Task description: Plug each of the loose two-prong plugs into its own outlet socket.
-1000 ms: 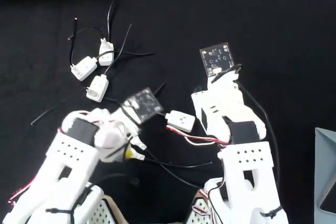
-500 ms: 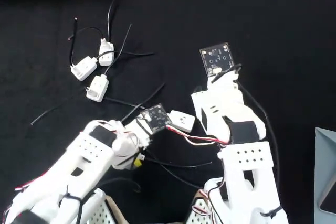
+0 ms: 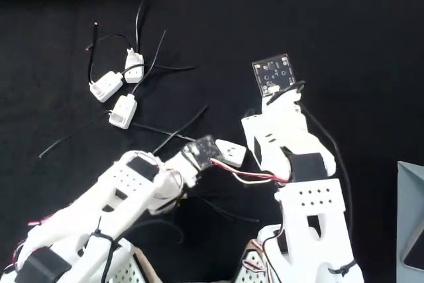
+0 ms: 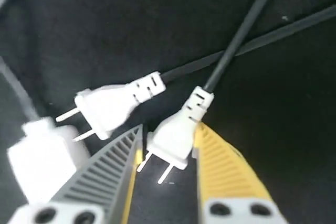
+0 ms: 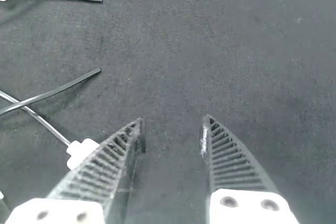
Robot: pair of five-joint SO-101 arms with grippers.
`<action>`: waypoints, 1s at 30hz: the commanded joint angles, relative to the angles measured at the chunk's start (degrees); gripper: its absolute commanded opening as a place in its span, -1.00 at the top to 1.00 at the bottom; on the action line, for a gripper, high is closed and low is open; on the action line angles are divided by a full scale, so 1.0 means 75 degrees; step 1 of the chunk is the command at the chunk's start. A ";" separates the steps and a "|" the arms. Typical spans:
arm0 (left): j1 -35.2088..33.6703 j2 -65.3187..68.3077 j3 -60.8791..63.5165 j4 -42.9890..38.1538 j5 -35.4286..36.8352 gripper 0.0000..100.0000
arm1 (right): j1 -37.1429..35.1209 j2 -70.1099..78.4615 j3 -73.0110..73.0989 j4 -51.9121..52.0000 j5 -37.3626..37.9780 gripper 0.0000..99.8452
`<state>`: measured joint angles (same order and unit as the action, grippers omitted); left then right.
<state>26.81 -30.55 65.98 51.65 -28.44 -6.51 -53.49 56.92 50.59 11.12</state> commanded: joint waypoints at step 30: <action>-0.0393 0.0082 -0.3100 0.1829 0.6412 0.59 | 0.0258 -0.0123 -0.0135 -0.0141 -0.0434 0.64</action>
<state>22.24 -29.67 45.76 64.75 14.20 -5.54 -53.49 56.92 50.59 8.84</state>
